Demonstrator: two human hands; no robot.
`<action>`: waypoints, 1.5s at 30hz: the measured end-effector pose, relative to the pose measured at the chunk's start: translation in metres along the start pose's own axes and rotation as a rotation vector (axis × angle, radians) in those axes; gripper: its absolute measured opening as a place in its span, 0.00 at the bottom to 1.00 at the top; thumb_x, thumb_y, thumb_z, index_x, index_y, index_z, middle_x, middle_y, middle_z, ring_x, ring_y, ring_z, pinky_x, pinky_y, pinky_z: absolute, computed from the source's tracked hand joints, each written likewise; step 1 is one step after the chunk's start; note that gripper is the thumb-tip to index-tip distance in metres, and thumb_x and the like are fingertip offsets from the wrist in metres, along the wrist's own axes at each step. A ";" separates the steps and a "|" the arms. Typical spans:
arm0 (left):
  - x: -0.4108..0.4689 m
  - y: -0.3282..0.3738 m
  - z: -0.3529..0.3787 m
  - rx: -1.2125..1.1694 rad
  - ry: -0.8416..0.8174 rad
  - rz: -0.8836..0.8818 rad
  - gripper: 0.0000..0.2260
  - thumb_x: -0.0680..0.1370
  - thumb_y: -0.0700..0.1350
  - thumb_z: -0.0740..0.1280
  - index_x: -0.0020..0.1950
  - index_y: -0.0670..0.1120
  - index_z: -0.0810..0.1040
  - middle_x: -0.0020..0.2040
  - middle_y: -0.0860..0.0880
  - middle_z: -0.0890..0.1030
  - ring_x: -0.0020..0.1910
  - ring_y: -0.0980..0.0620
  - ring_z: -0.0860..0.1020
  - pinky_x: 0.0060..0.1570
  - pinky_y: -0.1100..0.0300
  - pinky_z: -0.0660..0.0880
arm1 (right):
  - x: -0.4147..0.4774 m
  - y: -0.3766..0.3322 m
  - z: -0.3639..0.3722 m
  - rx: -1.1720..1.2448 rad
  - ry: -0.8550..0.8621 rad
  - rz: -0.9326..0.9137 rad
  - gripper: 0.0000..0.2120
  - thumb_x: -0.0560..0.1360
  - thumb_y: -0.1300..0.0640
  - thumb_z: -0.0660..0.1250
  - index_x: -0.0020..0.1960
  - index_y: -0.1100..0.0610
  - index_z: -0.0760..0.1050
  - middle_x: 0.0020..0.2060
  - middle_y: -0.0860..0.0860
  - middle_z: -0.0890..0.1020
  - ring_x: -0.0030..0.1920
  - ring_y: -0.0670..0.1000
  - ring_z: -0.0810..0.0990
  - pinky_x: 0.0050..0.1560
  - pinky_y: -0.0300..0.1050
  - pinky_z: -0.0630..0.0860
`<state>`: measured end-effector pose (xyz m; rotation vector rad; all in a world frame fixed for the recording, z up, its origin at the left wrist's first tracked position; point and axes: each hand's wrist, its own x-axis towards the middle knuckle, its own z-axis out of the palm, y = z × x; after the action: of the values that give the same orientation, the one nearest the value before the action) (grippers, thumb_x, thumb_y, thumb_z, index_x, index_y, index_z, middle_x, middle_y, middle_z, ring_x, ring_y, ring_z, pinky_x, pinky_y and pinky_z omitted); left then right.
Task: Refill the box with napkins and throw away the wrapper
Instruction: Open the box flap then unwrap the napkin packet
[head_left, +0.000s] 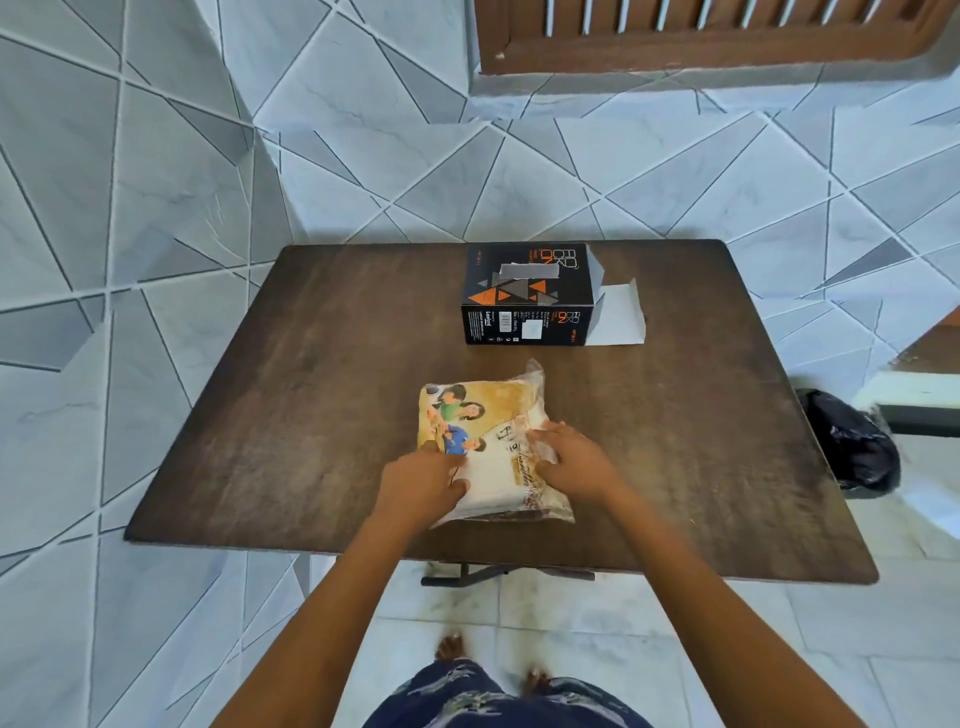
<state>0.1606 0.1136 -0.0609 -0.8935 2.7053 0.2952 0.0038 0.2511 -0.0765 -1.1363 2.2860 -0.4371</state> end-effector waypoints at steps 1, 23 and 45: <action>0.002 -0.001 -0.003 -0.037 0.041 -0.020 0.17 0.77 0.54 0.58 0.64 0.52 0.72 0.61 0.45 0.76 0.56 0.46 0.77 0.53 0.53 0.75 | 0.000 -0.002 -0.001 -0.004 0.021 -0.010 0.26 0.75 0.52 0.62 0.72 0.54 0.62 0.74 0.55 0.60 0.75 0.54 0.57 0.74 0.51 0.57; 0.029 -0.024 0.005 -0.171 -0.066 0.196 0.26 0.76 0.55 0.62 0.73 0.56 0.60 0.77 0.51 0.55 0.75 0.49 0.56 0.70 0.49 0.63 | 0.024 -0.020 0.004 -0.550 0.223 -0.215 0.10 0.73 0.58 0.63 0.53 0.57 0.77 0.44 0.51 0.84 0.39 0.55 0.83 0.36 0.46 0.77; 0.032 -0.017 -0.010 -0.051 -0.066 0.170 0.25 0.75 0.57 0.62 0.71 0.56 0.64 0.75 0.50 0.62 0.71 0.49 0.66 0.66 0.50 0.65 | 0.021 -0.003 0.013 0.610 0.603 0.371 0.08 0.76 0.58 0.61 0.51 0.57 0.77 0.37 0.46 0.78 0.38 0.48 0.76 0.43 0.44 0.75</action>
<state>0.1443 0.0802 -0.0640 -0.6553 2.7277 0.4234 0.0032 0.2317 -0.0925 -0.2806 2.4865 -1.3470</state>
